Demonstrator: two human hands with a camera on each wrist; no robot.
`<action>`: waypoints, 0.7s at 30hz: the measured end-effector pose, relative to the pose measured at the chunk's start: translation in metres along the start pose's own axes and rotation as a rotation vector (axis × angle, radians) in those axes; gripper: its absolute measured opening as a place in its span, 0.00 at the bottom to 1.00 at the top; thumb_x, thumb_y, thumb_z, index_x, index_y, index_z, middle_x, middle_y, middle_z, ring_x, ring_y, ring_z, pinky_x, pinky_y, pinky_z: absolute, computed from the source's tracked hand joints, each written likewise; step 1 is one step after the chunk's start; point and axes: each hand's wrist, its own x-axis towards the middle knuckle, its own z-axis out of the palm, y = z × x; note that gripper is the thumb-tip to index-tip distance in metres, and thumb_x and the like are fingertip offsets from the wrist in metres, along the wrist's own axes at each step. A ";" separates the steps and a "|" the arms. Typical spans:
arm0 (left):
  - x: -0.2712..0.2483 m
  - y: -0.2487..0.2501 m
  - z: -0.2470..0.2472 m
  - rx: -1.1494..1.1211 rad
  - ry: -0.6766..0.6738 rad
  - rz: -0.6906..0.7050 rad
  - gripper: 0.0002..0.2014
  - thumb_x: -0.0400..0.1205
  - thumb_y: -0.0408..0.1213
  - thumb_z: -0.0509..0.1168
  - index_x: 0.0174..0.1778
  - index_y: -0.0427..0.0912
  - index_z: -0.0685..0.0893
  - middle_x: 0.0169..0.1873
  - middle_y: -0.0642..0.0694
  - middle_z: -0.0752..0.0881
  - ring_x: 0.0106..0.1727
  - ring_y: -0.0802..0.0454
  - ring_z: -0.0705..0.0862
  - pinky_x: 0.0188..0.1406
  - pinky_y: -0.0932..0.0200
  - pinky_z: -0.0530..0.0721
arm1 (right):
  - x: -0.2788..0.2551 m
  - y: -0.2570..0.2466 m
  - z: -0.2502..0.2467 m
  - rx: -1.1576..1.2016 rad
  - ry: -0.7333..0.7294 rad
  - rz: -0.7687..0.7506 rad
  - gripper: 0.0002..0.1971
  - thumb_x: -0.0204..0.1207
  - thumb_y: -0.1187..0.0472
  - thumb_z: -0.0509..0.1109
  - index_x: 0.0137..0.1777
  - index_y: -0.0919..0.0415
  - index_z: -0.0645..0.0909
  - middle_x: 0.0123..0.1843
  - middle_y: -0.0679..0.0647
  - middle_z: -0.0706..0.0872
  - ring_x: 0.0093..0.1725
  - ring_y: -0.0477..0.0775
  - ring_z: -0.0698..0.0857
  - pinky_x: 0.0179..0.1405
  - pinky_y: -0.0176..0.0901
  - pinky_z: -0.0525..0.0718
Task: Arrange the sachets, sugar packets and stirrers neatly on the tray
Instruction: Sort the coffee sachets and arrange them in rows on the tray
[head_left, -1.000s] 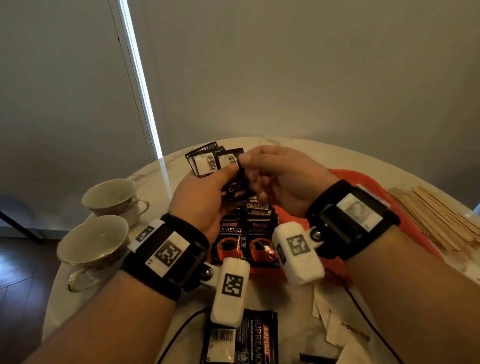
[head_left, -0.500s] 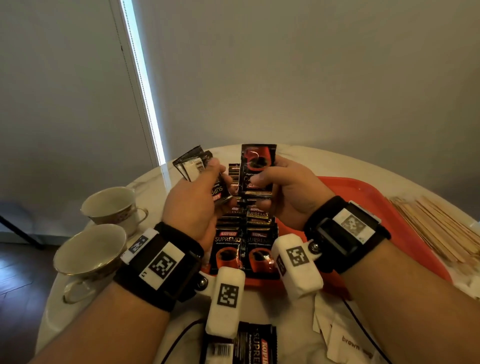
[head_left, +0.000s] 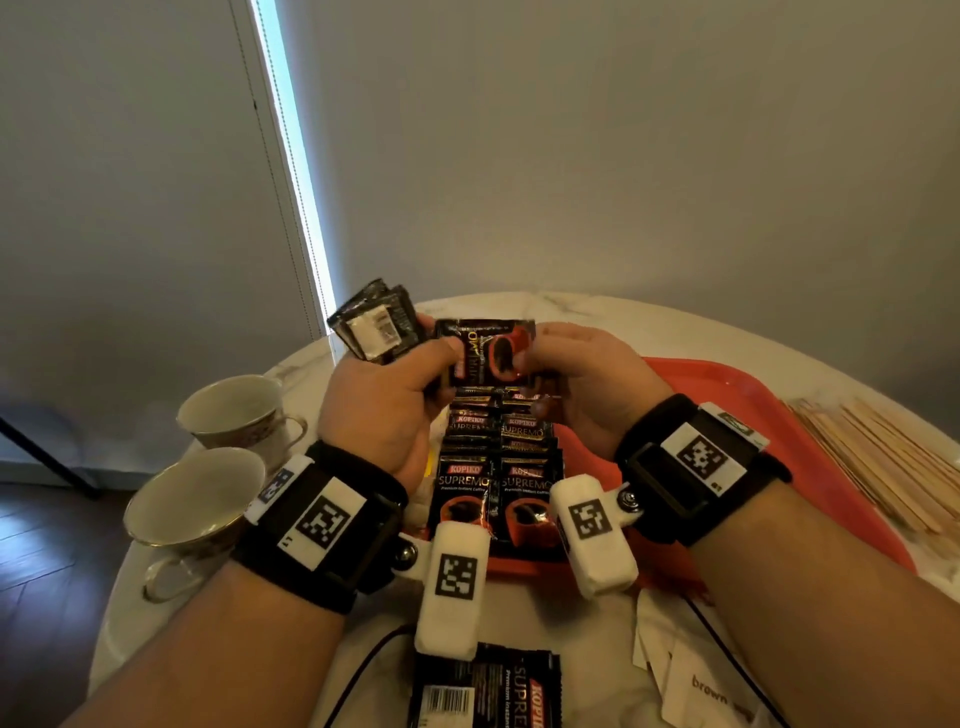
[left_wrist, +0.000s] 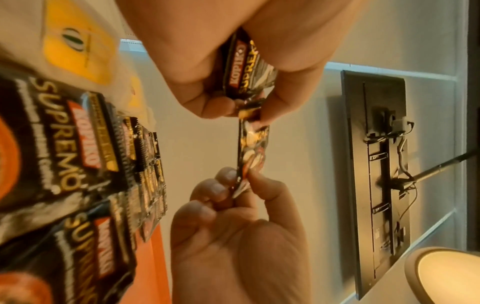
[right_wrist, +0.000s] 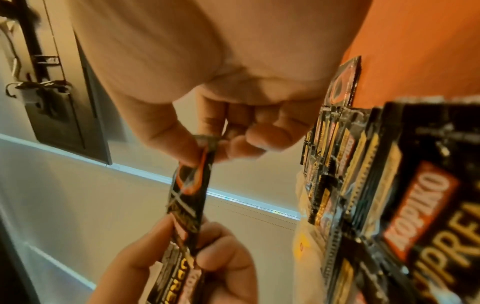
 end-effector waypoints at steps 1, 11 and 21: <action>0.002 0.001 -0.001 -0.024 0.010 0.017 0.13 0.80 0.24 0.73 0.59 0.35 0.85 0.50 0.37 0.93 0.51 0.43 0.94 0.41 0.54 0.91 | -0.002 -0.001 0.001 -0.074 -0.064 0.016 0.10 0.74 0.71 0.72 0.54 0.72 0.86 0.43 0.58 0.85 0.34 0.48 0.79 0.29 0.39 0.75; -0.005 -0.002 0.000 0.137 -0.092 0.071 0.20 0.69 0.33 0.79 0.57 0.35 0.89 0.52 0.35 0.94 0.56 0.37 0.94 0.62 0.33 0.89 | -0.008 -0.003 0.010 -0.033 -0.153 -0.009 0.20 0.73 0.76 0.75 0.66 0.73 0.82 0.45 0.60 0.90 0.37 0.53 0.88 0.32 0.40 0.85; -0.005 -0.001 0.002 0.212 -0.125 -0.060 0.18 0.76 0.22 0.76 0.63 0.33 0.88 0.53 0.34 0.94 0.55 0.36 0.94 0.60 0.31 0.90 | -0.007 -0.008 0.011 0.074 0.062 -0.001 0.12 0.83 0.57 0.71 0.55 0.68 0.88 0.48 0.62 0.93 0.42 0.62 0.92 0.39 0.52 0.91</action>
